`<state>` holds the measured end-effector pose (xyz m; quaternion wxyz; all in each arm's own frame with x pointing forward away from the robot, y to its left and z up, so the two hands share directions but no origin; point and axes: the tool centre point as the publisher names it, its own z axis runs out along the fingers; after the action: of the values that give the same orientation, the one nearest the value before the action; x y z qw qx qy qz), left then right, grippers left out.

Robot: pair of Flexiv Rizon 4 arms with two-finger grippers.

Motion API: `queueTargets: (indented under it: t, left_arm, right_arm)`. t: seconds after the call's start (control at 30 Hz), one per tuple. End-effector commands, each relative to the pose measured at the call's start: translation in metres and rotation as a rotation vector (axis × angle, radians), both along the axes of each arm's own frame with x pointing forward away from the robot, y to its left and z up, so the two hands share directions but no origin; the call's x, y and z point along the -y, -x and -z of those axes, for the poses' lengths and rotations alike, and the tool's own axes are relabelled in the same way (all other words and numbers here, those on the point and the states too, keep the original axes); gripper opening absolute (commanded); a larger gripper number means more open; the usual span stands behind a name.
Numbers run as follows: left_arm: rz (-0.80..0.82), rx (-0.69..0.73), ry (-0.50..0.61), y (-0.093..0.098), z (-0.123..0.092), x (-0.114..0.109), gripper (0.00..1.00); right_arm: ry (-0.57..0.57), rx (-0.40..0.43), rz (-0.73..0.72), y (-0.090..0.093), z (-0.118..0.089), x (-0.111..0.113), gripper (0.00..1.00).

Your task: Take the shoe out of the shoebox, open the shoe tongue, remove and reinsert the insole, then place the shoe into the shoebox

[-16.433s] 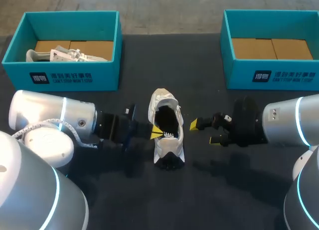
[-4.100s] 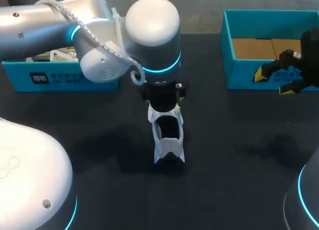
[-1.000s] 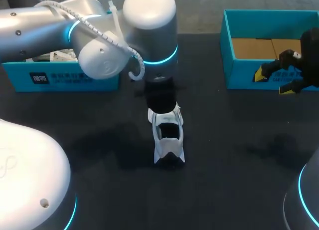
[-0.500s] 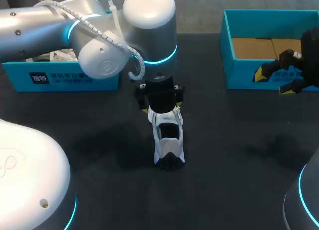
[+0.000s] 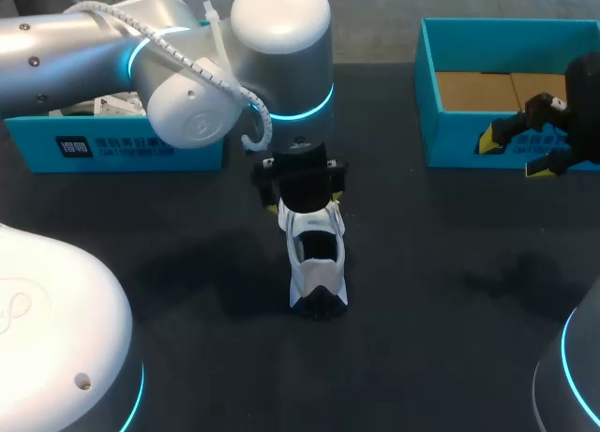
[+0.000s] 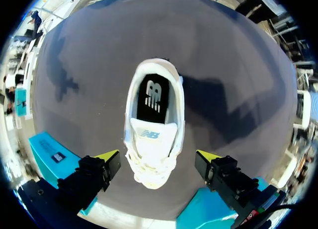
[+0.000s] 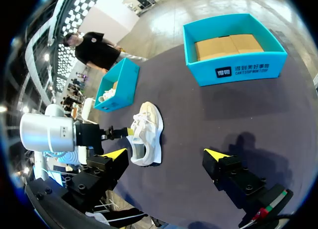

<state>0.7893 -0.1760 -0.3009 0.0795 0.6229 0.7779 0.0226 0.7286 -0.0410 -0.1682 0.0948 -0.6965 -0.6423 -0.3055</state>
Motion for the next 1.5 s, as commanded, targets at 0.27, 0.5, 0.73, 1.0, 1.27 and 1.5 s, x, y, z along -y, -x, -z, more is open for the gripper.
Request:
queueTargets:
  t: [0.27,0.5,0.73,1.0,1.27,1.5]
  left_arm:
    - [-0.516,0.057,-0.067,0.051,-0.027,-0.005,1.0]
    - [-0.788,0.059,0.057,0.077,-0.036,-0.02,1.0]
    - [-0.947,0.119,0.104,0.103,-0.039,-0.02,1.0]
    - [-1.079,0.087,0.088,0.108,-0.018,-0.012,1.0]
    - [-1.089,0.017,0.063,0.117,0.011,0.001,1.0]
    - [-1.108,0.015,0.074,0.117,0.026,0.005,1.0]
  right_arm:
    - [0.002,0.0,0.002,0.0,0.001,-0.001,1.0]
    - [0.002,0.0,0.002,0.0,0.001,-0.001,1.0]
    - [0.002,0.0,0.002,0.0,0.001,-0.001,1.0]
    - [0.002,0.0,0.002,0.0,0.001,-0.001,1.0]
    - [0.002,0.0,0.002,0.0,0.001,-0.001,1.0]
    - [0.002,0.0,0.002,0.0,0.001,-0.001,1.0]
